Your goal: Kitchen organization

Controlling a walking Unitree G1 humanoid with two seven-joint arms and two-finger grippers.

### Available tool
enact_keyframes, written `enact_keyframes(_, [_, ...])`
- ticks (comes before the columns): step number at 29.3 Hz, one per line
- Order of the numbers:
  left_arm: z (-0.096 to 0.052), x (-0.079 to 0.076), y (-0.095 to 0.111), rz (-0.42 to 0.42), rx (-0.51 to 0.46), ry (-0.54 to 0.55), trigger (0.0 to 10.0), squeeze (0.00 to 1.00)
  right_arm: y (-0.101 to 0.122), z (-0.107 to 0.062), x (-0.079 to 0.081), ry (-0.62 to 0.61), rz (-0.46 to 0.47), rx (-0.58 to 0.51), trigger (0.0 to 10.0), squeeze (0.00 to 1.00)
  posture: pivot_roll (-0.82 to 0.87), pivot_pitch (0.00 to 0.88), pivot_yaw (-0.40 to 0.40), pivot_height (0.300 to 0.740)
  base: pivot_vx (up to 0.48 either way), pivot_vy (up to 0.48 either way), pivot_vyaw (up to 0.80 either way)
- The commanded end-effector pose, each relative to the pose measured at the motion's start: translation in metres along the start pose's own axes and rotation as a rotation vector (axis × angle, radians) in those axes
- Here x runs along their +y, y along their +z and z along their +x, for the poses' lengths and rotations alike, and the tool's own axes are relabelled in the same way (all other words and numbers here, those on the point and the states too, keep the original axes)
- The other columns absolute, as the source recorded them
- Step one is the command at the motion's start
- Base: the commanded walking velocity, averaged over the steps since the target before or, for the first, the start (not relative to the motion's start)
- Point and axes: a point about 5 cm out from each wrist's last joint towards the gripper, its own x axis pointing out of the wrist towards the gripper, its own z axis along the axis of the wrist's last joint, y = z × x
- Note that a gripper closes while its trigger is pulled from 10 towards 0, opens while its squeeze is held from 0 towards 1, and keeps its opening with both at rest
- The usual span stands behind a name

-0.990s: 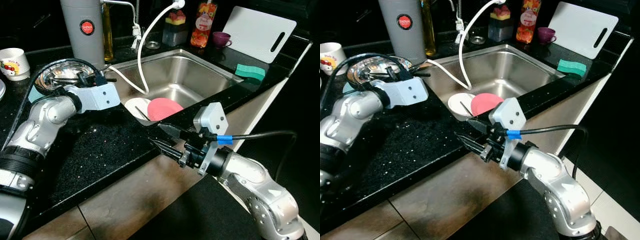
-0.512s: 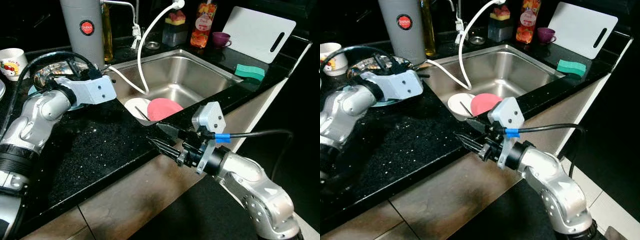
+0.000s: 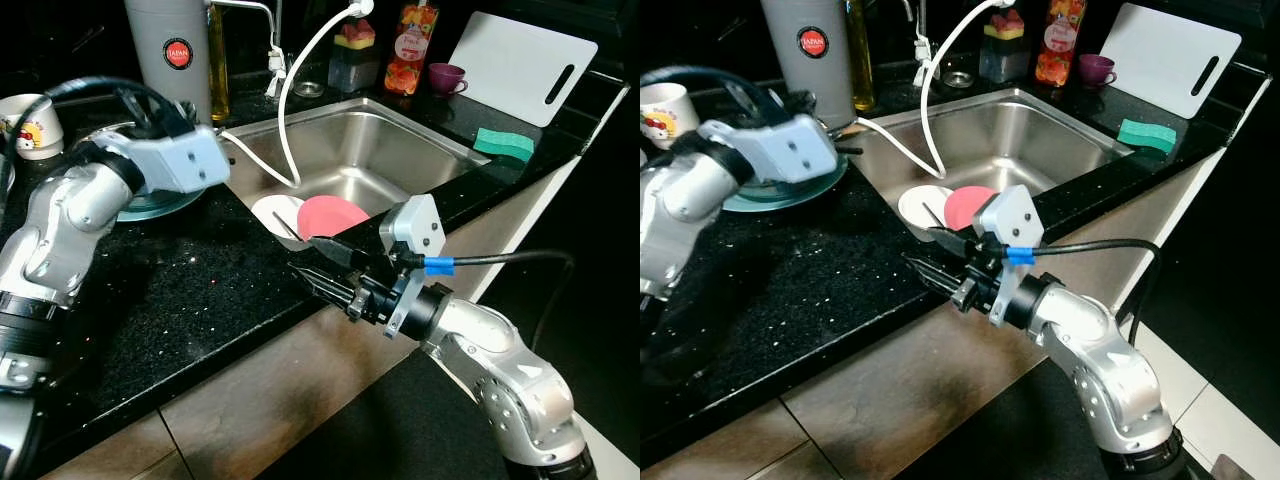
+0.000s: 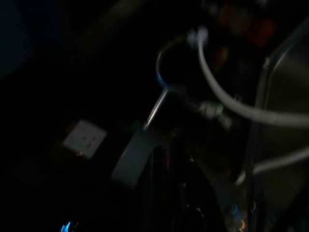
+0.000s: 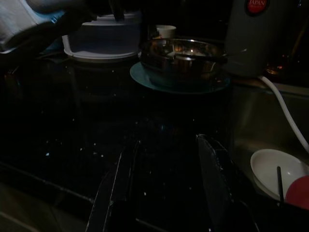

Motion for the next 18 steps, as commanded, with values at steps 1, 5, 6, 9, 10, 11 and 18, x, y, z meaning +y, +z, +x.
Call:
enact_keyframes(1, [0.005, 0.004, 0.013, -0.07, -0.061, 0.015, 0.0, 0.0, 0.003, 0.001, -0.002, -0.012, -0.016, -0.02, 10.0, 0.0, 0.05, 0.0, -0.027, 0.74, 0.0, 0.0, 0.0])
enact_keyframes(5, [0.011, 0.008, 0.032, -0.221, -0.165, 0.049, 0.0, 0.0, 0.003, 0.003, -0.003, -0.024, -0.01, -0.027, 10.0, 0.0, 0.04, 0.0, -0.023, 0.74, 0.0, 0.0, 0.0])
enact_keyframes(6, [0.011, 0.008, 0.032, -0.221, -0.165, 0.049, 0.0, 0.0, 0.003, 0.003, -0.003, -0.024, -0.01, -0.027, 10.0, 0.0, 0.04, 0.0, -0.023, 0.74, 0.0, 0.0, 0.0])
enact_keyframes(9, [0.018, 0.003, 0.052, -0.316, -0.285, -0.014, 0.0, 0.0, 0.003, 0.004, -0.003, -0.034, -0.006, -0.031, 10.0, 0.0, 0.04, 0.0, -0.013, 0.74, 0.0, 0.0, 0.0])
enact_keyframes(10, [0.021, -0.003, 0.058, -0.328, -0.322, -0.07, 0.0, 0.0, 0.003, 0.004, -0.003, -0.04, -0.001, -0.031, 10.0, 0.0, 0.04, 0.0, -0.007, 0.74, 0.0, 0.0, 0.0])
enact_keyframes(11, [0.021, -0.003, 0.058, -0.328, -0.322, -0.07, 0.0, 0.0, 0.003, 0.004, -0.003, -0.04, -0.001, -0.031, 10.0, 0.0, 0.04, 0.0, -0.007, 0.74, 0.0, 0.0, 0.0])
enact_keyframes(18, [0.034, -0.025, 0.06, -0.323, -0.346, -0.229, 10.0, 0.0, 0.002, 0.0, -0.001, -0.062, 0.004, -0.011, 10.0, 0.0, 0.0, 0.0, 0.013, 0.74, 0.0, 0.0, -0.57])
